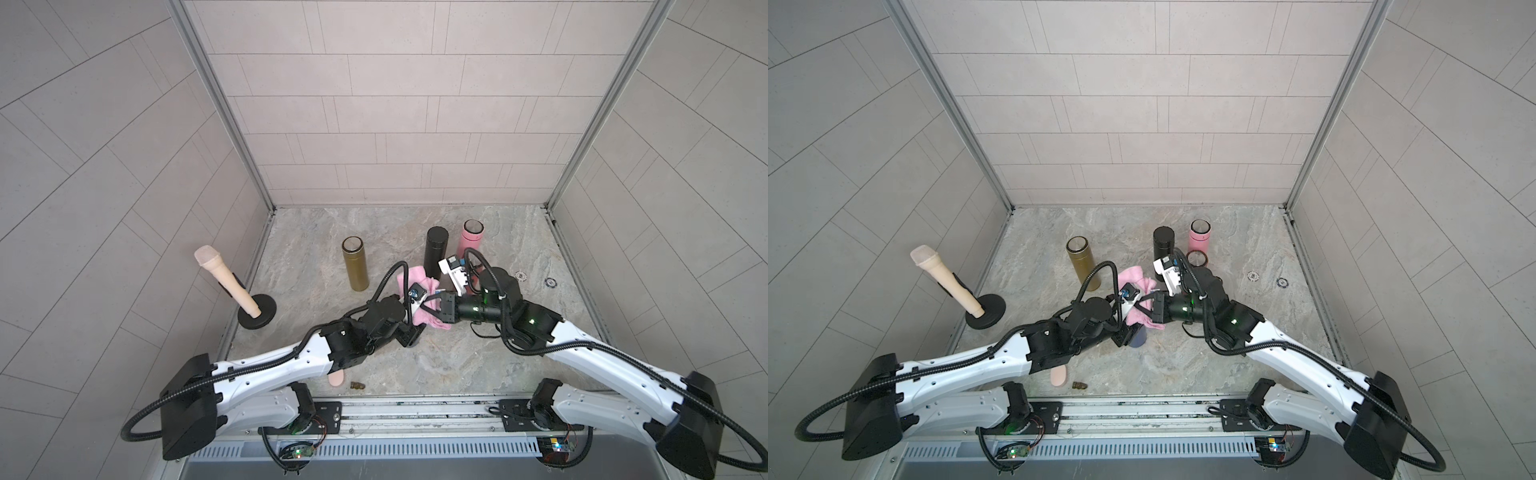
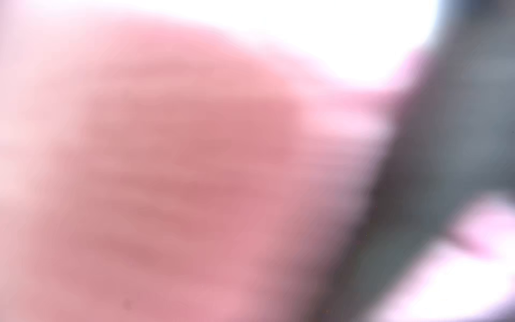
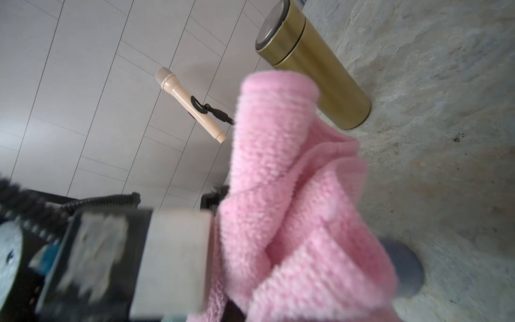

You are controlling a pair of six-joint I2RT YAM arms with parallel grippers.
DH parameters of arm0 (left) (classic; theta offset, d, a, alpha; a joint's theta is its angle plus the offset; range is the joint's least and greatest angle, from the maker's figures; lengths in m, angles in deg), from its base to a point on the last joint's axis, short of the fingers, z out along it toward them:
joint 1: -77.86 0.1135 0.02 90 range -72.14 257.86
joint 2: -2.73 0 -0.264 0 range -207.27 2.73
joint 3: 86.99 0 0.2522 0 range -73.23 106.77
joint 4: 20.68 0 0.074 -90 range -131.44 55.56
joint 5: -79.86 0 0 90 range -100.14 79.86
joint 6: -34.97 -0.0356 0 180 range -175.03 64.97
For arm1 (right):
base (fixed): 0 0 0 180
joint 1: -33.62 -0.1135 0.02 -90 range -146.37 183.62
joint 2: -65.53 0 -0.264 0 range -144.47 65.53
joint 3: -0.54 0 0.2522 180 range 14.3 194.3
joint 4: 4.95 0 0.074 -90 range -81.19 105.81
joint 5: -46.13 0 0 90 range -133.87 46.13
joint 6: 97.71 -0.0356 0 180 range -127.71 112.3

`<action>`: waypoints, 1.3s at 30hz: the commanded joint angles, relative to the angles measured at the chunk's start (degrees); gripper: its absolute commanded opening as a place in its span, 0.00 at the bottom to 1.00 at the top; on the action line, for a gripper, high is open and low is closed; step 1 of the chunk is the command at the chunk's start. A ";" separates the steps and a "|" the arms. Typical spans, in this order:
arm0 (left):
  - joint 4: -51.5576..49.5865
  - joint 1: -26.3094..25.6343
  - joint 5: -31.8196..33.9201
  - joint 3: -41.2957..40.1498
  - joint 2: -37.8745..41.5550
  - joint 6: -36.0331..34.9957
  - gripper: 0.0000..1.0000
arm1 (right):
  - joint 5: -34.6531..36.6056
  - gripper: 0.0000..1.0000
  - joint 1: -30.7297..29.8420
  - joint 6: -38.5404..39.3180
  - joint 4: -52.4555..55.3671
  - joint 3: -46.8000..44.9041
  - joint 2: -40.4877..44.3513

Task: Wipe the surface of the thermos
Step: Wipe the dirt from the surface of the thermos.

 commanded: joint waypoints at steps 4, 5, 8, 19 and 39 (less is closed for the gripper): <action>-0.27 1.83 8.05 2.30 2.56 0.21 0.00 | 3.64 0.00 0.77 3.91 19.46 -0.95 14.04; -1.19 2.15 8.10 2.84 3.22 1.66 0.00 | 5.37 0.00 0.81 4.12 20.63 -0.99 16.24; -5.87 2.61 9.48 6.42 4.82 7.75 0.00 | 8.69 0.00 0.72 3.10 20.80 -3.97 20.77; -19.22 2.83 7.56 18.70 9.76 26.04 0.00 | 14.73 0.00 -1.83 5.84 5.79 -20.18 18.71; -13.36 3.58 6.00 17.73 7.88 28.97 0.00 | 17.36 0.00 -4.10 9.07 -4.57 -20.39 21.45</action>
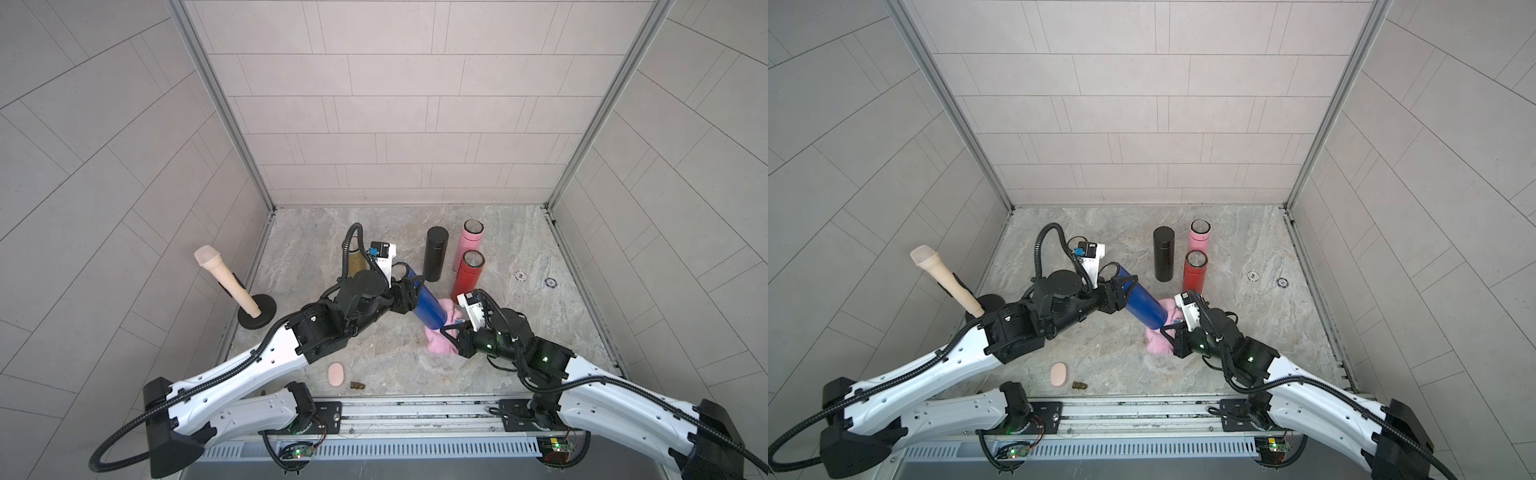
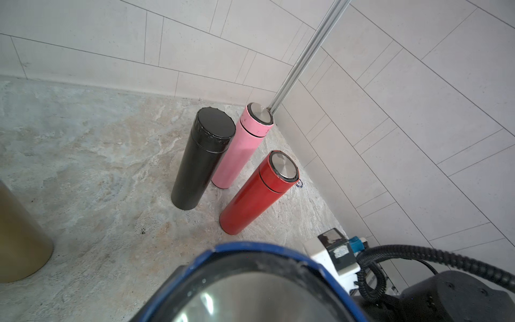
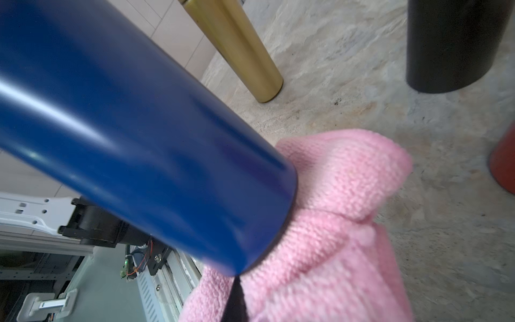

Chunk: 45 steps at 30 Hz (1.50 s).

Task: Wipe the surface of the thermos
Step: Wipe the dirt from the surface of the thermos.

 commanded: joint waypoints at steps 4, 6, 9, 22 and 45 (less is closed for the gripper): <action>-3.20 1.20 6.96 0.92 3.33 -2.81 0.00 | 4.11 0.00 -0.48 0.84 6.74 3.46 14.23; -3.58 1.83 6.63 0.81 3.79 -2.84 0.00 | 3.72 0.00 -0.48 1.01 8.65 4.29 16.27; -1.76 2.04 3.97 0.40 3.98 -2.27 0.00 | 0.59 0.00 -1.02 -0.20 3.65 3.79 15.73; 3.12 2.39 -3.27 1.19 2.64 1.48 0.00 | 3.26 0.00 -8.30 -1.58 -13.22 0.46 -8.90; -1.00 3.27 7.04 2.74 -2.85 -5.84 0.00 | 8.67 0.00 -9.45 1.92 4.66 6.63 7.33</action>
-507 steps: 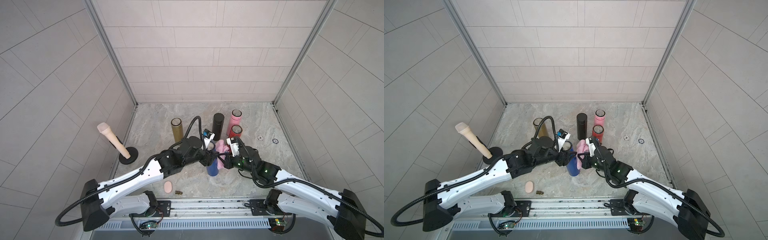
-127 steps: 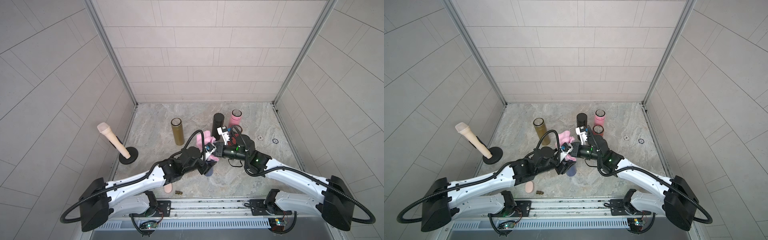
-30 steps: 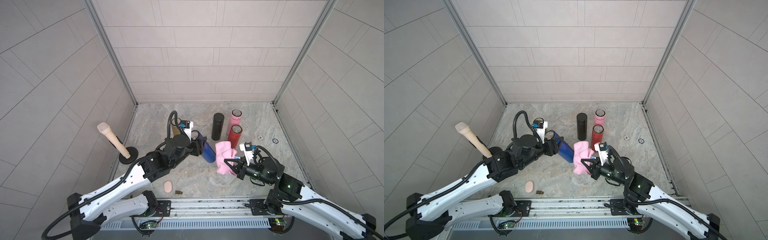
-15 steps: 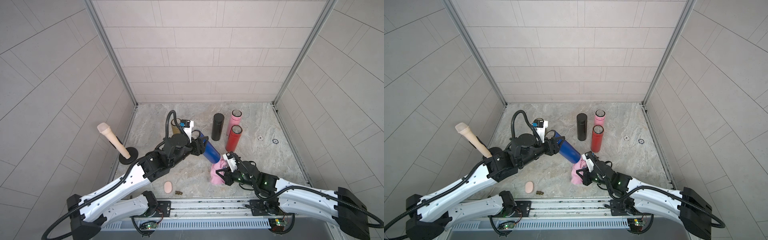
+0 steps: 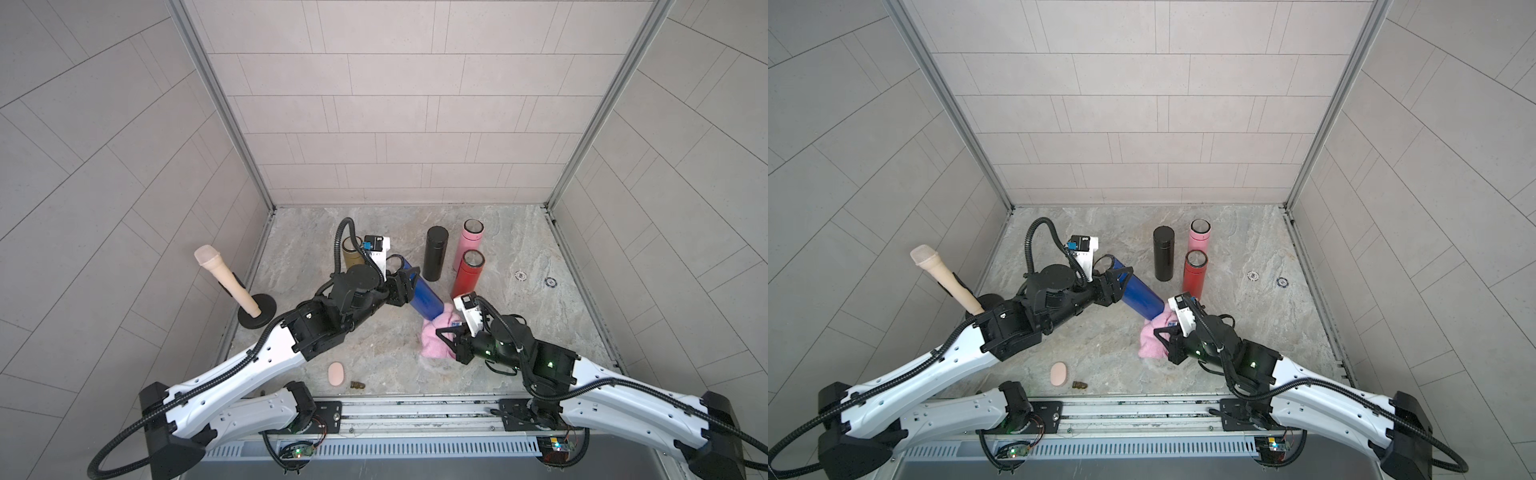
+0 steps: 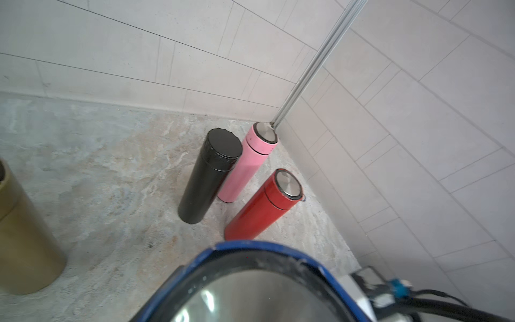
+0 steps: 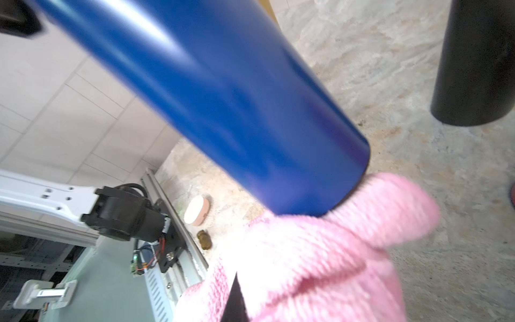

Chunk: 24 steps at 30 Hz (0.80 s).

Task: Wipe the surface of the thermos
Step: Wipe the dirt from the surface of the thermos, then place the thermos at the center of the board.

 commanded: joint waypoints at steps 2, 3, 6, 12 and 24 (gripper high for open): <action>-0.17 0.10 7.30 2.47 -4.27 -6.25 0.00 | 5.72 0.00 -0.40 0.57 7.94 3.05 10.30; 1.29 0.04 7.57 2.34 -5.34 -7.64 0.00 | 7.81 0.00 -0.46 0.47 9.69 2.98 12.30; 4.52 -0.03 8.07 3.60 -10.14 -10.92 0.00 | 15.52 0.00 -0.42 0.72 13.41 2.38 18.05; 7.30 -0.06 8.33 8.95 -20.77 -14.50 0.00 | 22.91 0.00 -0.36 0.23 17.46 1.29 22.38; 11.22 0.20 7.90 16.21 -34.46 -16.93 0.00 | 25.87 0.00 0.35 0.22 19.65 0.68 22.20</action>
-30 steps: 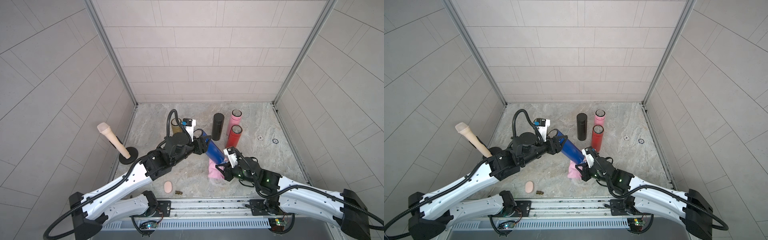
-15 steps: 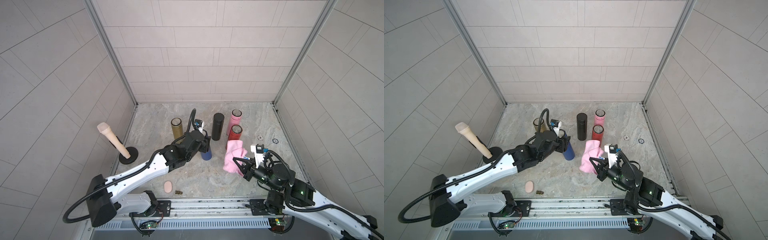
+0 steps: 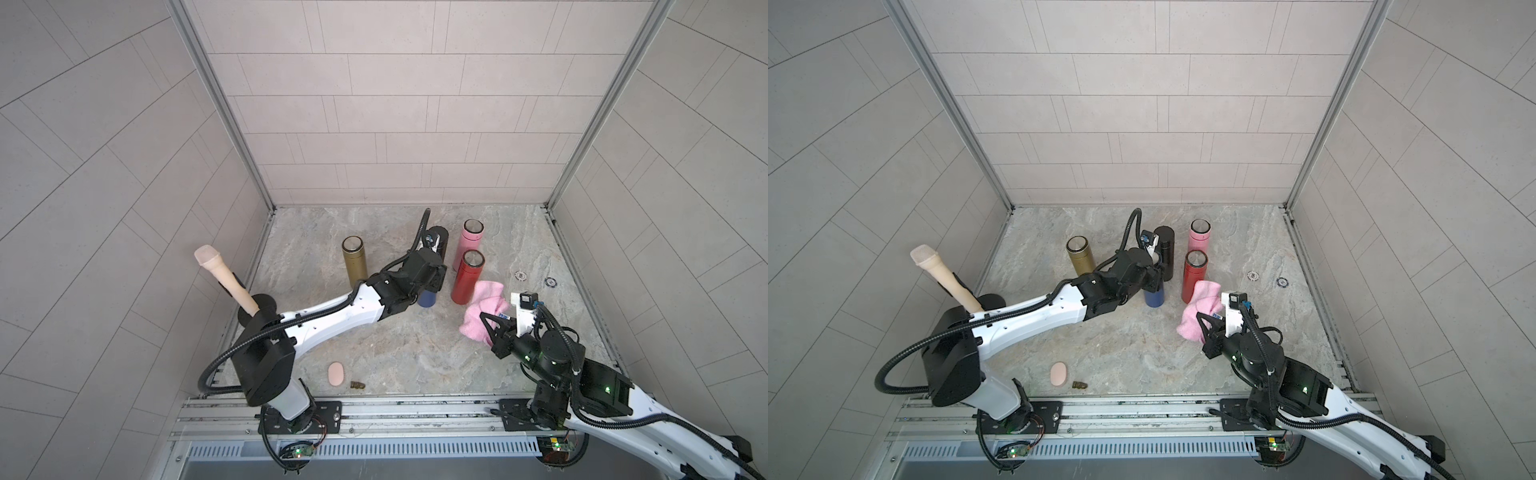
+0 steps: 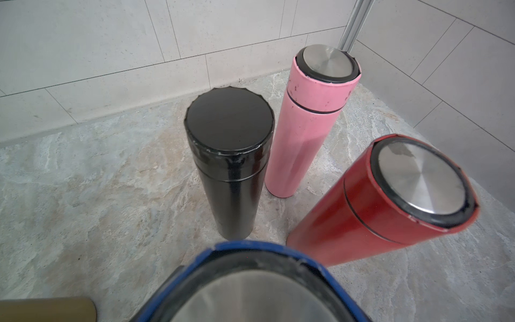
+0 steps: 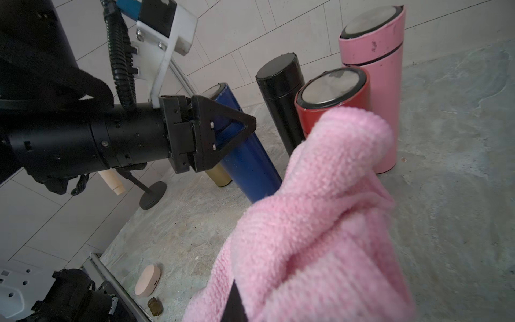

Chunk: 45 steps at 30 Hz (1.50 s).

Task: Wipe the surface of the thermos
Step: Place the thermos at the center of the board.

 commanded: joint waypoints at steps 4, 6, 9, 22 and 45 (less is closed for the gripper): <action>6.22 1.15 1.10 3.68 -4.26 -1.32 0.00 | 1.75 0.00 0.36 -0.18 1.30 0.14 0.43; 6.49 1.23 0.85 3.77 -5.32 -1.10 0.00 | 1.79 0.00 0.42 -0.18 1.46 -0.07 0.41; 6.60 1.42 0.24 3.76 -6.14 -0.71 0.00 | 1.86 0.00 0.51 -0.20 1.79 -0.12 0.45; 5.88 1.25 0.10 2.67 -2.98 -1.17 0.74 | 1.83 0.00 0.99 -0.25 1.36 0.54 -0.24; -18.99 7.83 22.58 -2.79 26.89 -1.85 1.00 | -6.08 0.00 1.00 -0.37 -7.40 4.46 -13.35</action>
